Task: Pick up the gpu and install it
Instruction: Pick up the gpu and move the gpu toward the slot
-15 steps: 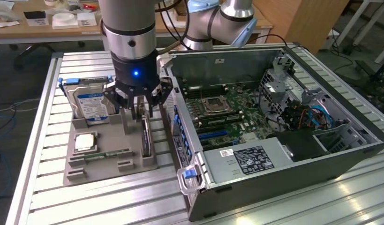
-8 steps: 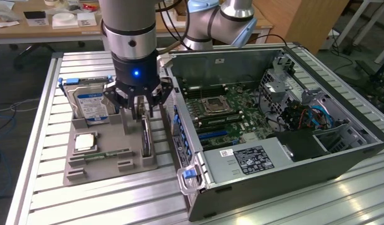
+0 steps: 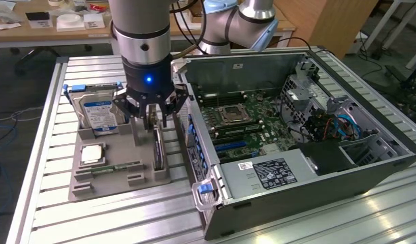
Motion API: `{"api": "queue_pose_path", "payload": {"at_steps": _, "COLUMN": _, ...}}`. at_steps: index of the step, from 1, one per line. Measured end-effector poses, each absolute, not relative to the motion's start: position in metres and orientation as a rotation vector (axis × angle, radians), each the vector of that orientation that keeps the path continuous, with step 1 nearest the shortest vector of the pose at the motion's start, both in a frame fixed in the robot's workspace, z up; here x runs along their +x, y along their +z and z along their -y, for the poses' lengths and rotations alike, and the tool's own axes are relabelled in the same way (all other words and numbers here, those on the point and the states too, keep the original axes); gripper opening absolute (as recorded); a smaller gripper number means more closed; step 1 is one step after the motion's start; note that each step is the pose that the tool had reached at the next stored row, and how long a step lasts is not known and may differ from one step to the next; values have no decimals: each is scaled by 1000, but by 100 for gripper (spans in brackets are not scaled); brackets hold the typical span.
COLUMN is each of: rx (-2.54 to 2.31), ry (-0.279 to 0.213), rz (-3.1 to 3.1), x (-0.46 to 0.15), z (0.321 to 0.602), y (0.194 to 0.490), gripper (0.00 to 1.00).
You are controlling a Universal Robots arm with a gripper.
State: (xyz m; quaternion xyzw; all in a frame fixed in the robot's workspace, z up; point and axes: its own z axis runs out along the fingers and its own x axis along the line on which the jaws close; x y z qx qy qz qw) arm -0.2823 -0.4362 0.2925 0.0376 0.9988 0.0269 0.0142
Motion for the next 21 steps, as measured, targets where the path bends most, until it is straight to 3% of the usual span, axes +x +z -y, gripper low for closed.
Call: {"api": "queue_pose_path", "payload": {"at_steps": 21, "rx": 117, "ry": 83, "rz": -3110, "x": -281, "z": 436, "y": 286, "gripper": 44}}
